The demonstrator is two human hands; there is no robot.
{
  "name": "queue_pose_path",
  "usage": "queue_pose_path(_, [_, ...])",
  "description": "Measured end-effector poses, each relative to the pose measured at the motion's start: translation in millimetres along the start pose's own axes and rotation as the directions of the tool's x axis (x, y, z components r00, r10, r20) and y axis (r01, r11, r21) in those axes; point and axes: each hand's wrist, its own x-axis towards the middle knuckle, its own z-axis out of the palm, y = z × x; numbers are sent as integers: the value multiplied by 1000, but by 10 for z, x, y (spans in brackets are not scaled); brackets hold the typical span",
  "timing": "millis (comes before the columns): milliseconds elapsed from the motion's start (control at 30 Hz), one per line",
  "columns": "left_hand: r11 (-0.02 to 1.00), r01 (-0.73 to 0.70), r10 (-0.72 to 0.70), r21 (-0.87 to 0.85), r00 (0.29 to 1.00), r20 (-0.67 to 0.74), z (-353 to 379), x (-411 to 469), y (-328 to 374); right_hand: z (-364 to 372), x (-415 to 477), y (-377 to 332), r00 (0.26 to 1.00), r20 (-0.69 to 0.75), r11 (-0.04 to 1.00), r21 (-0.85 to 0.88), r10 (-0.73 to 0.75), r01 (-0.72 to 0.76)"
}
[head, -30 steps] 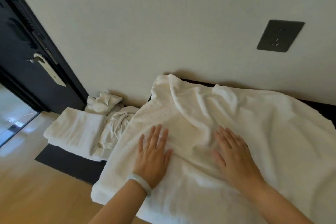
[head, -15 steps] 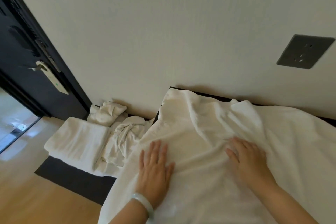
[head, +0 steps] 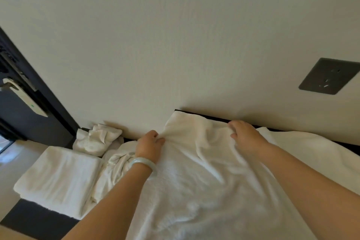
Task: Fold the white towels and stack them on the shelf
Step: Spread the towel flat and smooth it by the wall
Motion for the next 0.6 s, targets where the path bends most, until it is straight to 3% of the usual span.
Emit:
queue_pose_path(133, [994,98,-95,-39,992,80,-65,222,-220,-19,263,34,995,97,999,-26,30,-28])
queue_pose_path(300, [964,153,-123,-219,982,146,-78,563,-28,-66,423,-8,995,77,980,-194,60,-44])
queue_pose_path(367, [973,144,-113,-179,979,169,-72,691,75,-92,455,22,994,103,991,-131,44,-30])
queue_pose_path(500, [988,34,-12,-148,990,143,-152,919,199,-203,470,148,992,122,987,159,15,-34])
queue_pose_path(600, [991,32,-18,-133,994,108,-226,1069,167,-303,509,182,989,141,980,199,-38,9])
